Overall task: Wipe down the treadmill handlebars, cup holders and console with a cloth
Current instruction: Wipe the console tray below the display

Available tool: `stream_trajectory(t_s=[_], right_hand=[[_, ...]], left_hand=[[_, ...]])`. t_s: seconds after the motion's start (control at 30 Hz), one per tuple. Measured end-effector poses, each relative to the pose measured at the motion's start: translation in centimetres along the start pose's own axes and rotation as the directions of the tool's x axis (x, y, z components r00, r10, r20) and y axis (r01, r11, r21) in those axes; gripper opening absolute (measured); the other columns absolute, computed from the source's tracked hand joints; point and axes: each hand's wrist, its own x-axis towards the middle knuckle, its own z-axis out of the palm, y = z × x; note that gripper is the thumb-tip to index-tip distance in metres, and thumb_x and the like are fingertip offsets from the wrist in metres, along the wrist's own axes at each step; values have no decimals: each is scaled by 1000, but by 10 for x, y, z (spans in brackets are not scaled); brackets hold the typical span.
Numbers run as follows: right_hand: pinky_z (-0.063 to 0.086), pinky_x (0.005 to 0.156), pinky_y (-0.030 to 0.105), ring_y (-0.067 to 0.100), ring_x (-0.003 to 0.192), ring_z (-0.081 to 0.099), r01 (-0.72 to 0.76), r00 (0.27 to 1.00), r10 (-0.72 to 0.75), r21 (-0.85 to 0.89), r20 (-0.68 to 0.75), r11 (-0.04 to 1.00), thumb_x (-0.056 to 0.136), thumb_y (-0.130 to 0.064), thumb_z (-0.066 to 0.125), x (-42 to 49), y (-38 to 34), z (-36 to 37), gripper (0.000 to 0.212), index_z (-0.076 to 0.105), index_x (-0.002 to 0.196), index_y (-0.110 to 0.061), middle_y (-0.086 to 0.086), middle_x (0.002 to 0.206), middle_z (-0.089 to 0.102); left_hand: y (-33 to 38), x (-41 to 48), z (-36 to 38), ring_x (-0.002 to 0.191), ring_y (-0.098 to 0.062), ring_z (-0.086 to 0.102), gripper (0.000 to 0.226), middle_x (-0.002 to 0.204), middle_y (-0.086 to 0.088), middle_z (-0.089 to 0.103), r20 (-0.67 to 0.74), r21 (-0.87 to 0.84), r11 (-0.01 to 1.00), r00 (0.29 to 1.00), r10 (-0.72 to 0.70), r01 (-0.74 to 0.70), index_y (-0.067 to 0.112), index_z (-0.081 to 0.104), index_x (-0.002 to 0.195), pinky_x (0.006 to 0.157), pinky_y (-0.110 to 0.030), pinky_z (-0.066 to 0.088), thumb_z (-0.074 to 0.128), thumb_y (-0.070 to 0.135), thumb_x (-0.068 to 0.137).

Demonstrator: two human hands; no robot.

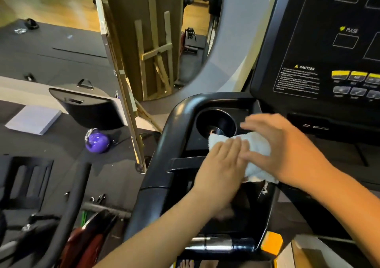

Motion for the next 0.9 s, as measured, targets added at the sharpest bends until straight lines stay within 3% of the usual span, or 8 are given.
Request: stream_trajectory(t_s=[0.07, 0.13, 0.27, 0.5, 0.63, 0.7, 0.83, 0.9], right_hand=[[35, 108, 29, 3, 130, 38, -47, 964, 52, -24, 259, 999, 77, -53, 72, -7, 7, -6, 68, 45, 138, -43, -20, 143, 42], [34, 111, 33, 5, 134, 36, -61, 933, 104, -134, 344, 989, 72, -62, 70, -9, 15, -8, 80, 38, 143, -43, -19, 148, 39], [42, 93, 31, 16, 116, 51, 8, 964, 29, -139, 266, 990, 69, -58, 76, -4, -1, 20, 82, 46, 141, -32, -10, 130, 59], [52, 71, 39, 26, 73, 61, 61, 997, -47, -235, 64, 970, 41, -28, 90, 14, -63, 85, 62, 66, 96, -10, 4, 81, 66], [54, 79, 38, 27, 84, 64, 38, 999, -35, -147, 24, 988, 49, -15, 88, 2, -48, 77, 62, 67, 107, -10, 4, 95, 68], [50, 93, 36, 27, 103, 63, -11, 998, 18, -119, 56, 993, 58, -12, 84, -9, -29, 66, 67, 63, 122, -11, 3, 114, 67], [15, 109, 16, 10, 143, 27, -105, 986, 108, -28, 130, 994, 83, -38, 70, -40, -6, 23, 82, 28, 152, -22, -11, 156, 27], [10, 109, 15, 9, 147, 15, -93, 984, 97, -35, 151, 995, 90, -50, 56, -49, -3, 20, 81, 15, 155, -23, -11, 160, 14]], left_hand=[[10, 6, -3, 132, -30, 42, 57, 141, -14, 48, 25, 32, 999, 1000, 8, -9, 1, 37, 143, 110, -41, 34, 24, 22, 91], [5, 5, 0, 127, -31, 46, 55, 137, -15, 50, -15, -6, 999, 999, 42, -42, -1, 37, 142, 105, -41, 38, 27, 19, 92], [-23, -16, 1, 113, -30, 53, 53, 126, -15, 57, -81, -90, 995, 996, 41, -49, -3, 44, 138, 96, -40, 42, 53, 16, 89], [-66, -57, -9, 121, -25, 53, 59, 133, -8, 55, 30, -99, 993, 998, -55, 58, 2, 47, 138, 102, -37, 40, 61, 14, 82], [-46, -46, -6, 95, -27, 54, 50, 115, -8, 57, -6, 2, 988, 988, -152, 152, 4, 53, 130, 88, -38, 41, 59, 16, 82], [-26, -33, -4, 94, -28, 53, 48, 113, -9, 57, -39, 7, 988, 987, -153, 154, 3, 52, 130, 87, -40, 42, 54, 15, 84], [11, -1, -1, 119, -33, 49, 54, 132, -15, 50, 20, -18, 997, 997, -74, 74, 2, 38, 141, 104, -45, 37, 36, 23, 92], [13, -3, -2, 143, -34, 28, 70, 154, -19, 31, 84, 41, 999, 996, -24, 21, 0, 22, 151, 119, -47, 20, 41, 36, 94]])
